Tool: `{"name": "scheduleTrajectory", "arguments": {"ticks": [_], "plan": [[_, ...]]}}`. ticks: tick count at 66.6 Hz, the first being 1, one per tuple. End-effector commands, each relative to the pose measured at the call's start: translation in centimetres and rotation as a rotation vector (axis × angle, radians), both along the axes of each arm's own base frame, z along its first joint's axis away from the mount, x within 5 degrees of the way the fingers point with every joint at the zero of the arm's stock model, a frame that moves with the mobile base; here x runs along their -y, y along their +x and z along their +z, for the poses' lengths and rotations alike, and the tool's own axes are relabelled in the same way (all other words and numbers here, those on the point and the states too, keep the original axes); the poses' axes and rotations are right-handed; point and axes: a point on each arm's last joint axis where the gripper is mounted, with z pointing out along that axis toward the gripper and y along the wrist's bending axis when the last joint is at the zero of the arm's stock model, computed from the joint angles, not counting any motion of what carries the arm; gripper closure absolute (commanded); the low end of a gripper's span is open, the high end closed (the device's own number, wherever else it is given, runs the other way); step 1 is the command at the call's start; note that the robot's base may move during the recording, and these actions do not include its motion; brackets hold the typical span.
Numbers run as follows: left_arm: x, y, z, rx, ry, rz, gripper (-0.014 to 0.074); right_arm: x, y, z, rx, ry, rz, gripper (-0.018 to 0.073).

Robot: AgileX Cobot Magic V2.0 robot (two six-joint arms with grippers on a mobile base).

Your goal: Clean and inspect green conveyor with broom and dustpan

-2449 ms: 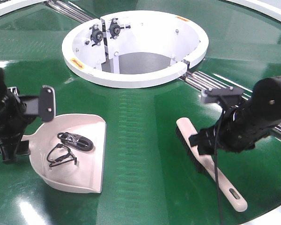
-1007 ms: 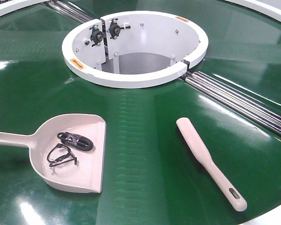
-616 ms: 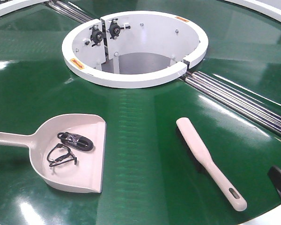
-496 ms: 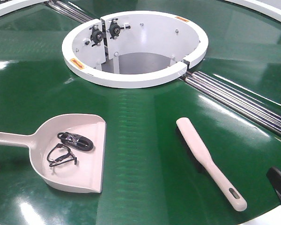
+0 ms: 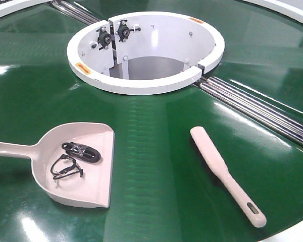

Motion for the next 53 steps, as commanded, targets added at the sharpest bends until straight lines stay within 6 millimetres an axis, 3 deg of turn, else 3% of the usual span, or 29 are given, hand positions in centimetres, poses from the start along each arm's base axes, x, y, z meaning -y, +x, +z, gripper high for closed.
{"name": "scheduleTrajectory", "arguments": {"ticks": [1, 41, 53], "plan": [[-0.27, 0.20, 1.45, 0.075, -0.032, 0.035, 0.0603, 0.03, 0.03, 1.59, 0.095, 0.033, -0.005, 0.0568], [-0.34, 0.18, 1.52, 0.087, -0.016, 0.040, 0.0603, 0.03, 0.03, 1.58, 0.093, 0.033, -0.005, 0.0569], [-0.56, -0.48, 1.62, 0.092, -0.105, 0.057, 0.0603, 0.03, 0.03, 1.58, 0.093, 0.033, -0.005, 0.0569]]}}
